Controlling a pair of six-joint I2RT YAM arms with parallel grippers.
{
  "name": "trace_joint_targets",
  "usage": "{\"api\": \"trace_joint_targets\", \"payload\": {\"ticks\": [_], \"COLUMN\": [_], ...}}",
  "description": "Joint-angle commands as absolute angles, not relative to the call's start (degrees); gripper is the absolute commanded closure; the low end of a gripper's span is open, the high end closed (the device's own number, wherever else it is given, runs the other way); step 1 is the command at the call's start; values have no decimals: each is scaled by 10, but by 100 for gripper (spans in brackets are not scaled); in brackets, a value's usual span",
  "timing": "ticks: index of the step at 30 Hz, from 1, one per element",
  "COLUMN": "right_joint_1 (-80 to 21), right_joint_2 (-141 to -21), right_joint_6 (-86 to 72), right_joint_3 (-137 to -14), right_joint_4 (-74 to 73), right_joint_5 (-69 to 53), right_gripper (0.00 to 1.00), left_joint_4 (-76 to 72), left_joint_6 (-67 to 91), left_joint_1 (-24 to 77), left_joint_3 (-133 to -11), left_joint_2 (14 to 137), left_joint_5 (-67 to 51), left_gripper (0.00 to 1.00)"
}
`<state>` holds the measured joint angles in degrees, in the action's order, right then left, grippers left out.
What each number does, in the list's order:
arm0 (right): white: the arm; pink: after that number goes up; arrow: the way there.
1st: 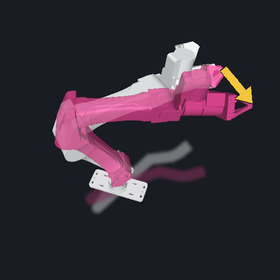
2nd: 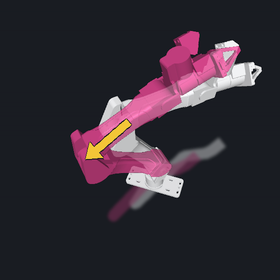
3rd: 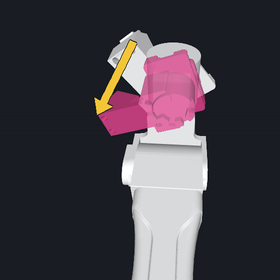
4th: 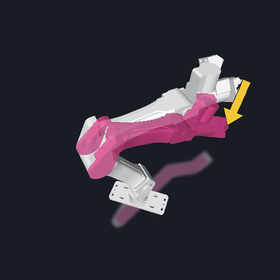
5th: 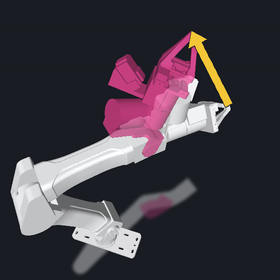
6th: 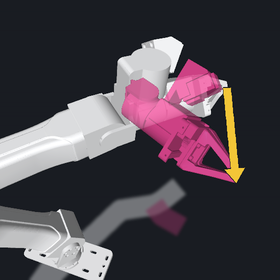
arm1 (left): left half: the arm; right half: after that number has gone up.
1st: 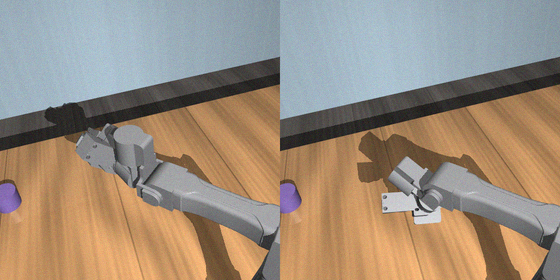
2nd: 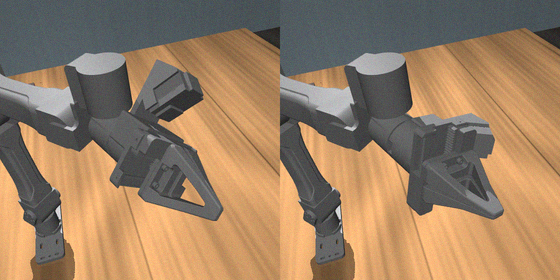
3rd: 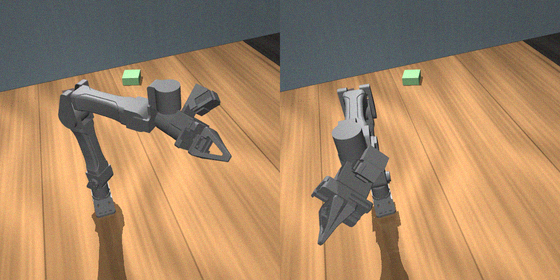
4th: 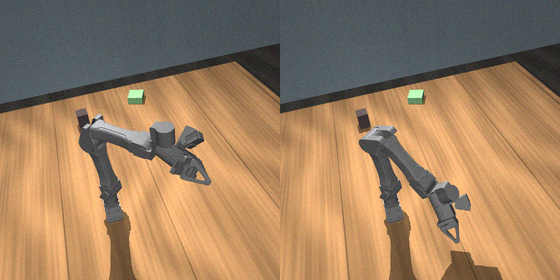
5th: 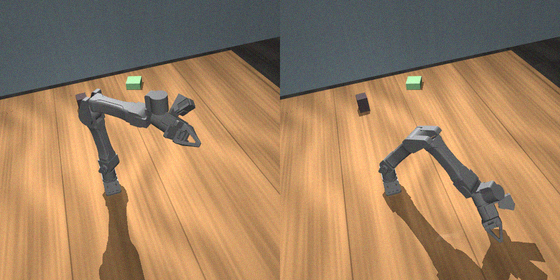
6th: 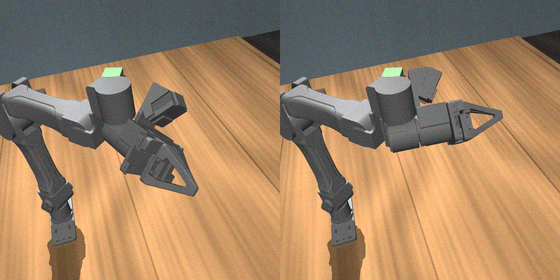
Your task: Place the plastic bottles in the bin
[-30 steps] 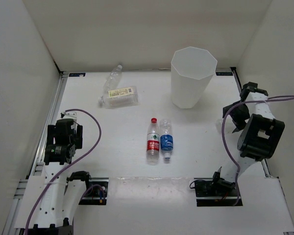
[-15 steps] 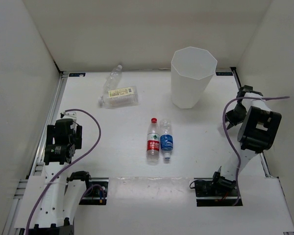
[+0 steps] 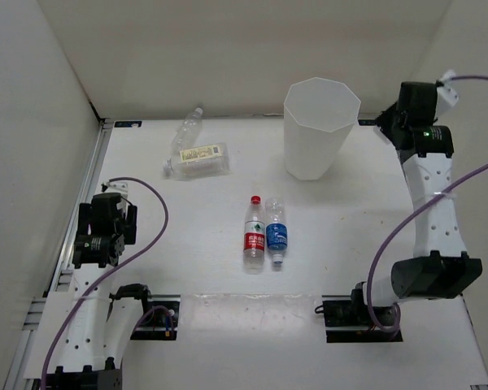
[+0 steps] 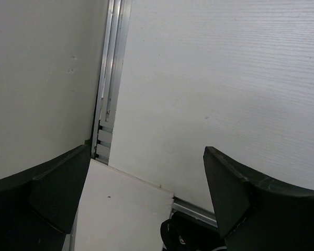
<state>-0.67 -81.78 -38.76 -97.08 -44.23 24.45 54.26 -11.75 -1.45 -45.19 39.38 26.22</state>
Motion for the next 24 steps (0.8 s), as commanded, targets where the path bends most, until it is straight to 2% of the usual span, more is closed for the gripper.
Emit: {"api": "trace_joint_targets", "payload": {"ticks": [1, 4, 7, 10, 14, 18, 19, 24], "right_joint_1": [-64, -112, -139, -146, -175, -192, -192, -197], "right_joint_2": [-802, -822, -871, -949, -1038, -1060, -1053, -1047], "right_joint_6": [-310, -270, -257, -251, -195, -178, -178, -165], "right_joint_3": [-1050, -1099, -1113, -1171, -1258, -1245, -1221, -1186], "right_joint_4": [-325, -239, -176, -184, -235, -259, -259, -281], "right_joint_5": [347, 364, 313, 254, 262, 289, 289, 269], "right_gripper": [95, 95, 95, 90, 83, 68, 58, 34], "left_joint_4": [531, 531, 531, 526, 526, 515, 515, 515], "left_joint_6": [-122, -122, -122, -122, -122, -127, -127, -133], "left_joint_1": [-19, -19, -19, -19, -19, -19, -19, -19], "left_joint_3": [-477, -477, -483, -483, -489, -495, -495, -490], "left_joint_2": [393, 393, 393, 393, 393, 381, 381, 381], "left_joint_5": [251, 246, 246, 246, 241, 241, 241, 241], "left_gripper": [0, 0, 0, 0, 0, 0, 0, 0]}}
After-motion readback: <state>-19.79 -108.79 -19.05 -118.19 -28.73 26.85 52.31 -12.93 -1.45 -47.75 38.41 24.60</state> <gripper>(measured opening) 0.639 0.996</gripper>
